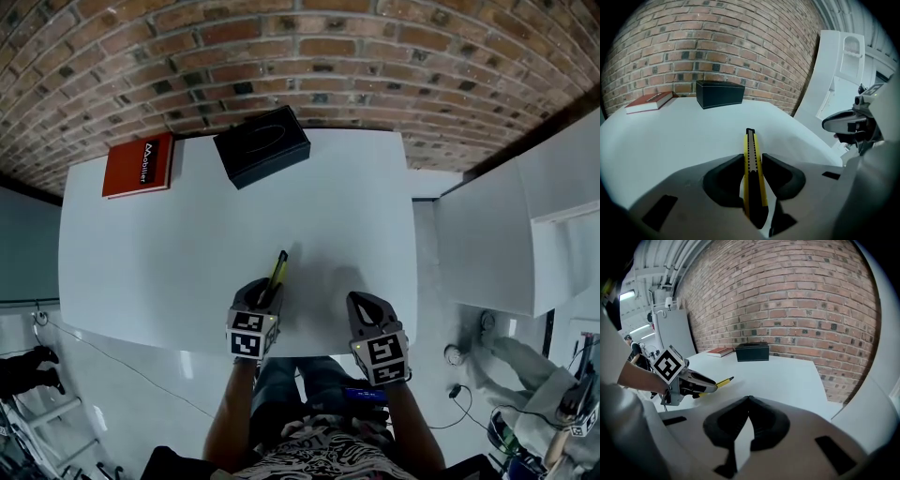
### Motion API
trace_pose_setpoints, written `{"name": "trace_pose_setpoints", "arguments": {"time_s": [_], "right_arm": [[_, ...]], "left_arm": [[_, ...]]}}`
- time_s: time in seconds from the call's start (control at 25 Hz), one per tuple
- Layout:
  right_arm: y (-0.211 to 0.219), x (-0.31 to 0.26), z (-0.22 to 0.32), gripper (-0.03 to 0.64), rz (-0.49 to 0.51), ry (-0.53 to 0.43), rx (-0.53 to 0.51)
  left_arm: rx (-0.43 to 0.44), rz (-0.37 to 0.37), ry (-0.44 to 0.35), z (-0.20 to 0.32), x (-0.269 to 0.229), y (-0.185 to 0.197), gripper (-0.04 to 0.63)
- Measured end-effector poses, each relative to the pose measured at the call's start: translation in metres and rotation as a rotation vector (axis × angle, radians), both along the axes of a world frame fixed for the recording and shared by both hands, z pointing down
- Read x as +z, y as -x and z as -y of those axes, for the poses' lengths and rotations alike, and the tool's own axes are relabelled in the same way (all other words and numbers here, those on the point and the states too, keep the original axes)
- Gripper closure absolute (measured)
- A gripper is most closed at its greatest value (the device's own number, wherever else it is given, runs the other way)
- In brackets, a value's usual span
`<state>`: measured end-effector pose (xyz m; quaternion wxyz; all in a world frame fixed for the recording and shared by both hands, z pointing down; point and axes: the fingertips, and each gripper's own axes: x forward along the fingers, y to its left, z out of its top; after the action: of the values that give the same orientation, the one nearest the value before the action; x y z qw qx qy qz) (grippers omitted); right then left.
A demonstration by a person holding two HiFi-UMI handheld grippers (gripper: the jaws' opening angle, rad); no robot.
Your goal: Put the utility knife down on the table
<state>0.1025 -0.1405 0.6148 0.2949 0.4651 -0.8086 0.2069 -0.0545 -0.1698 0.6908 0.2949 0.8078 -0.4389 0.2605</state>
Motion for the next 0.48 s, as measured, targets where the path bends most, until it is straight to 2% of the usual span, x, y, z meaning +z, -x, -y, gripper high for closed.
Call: {"name": "trace_pose_setpoints", "arguments": {"time_s": [0.24, 0.48], "right_arm": [[0.000, 0.003, -0.007, 0.614, 0.007, 0.028, -0.003], [-0.002, -0.009, 0.000, 0.614, 0.041, -0.037, 0.000]], "left_arm": [[0.004, 0.044, 0.016, -0.003, 0.011, 0.001, 0.469], [0.010, 0.077, 0.035, -0.007, 0.020, 0.000, 0.469]]}}
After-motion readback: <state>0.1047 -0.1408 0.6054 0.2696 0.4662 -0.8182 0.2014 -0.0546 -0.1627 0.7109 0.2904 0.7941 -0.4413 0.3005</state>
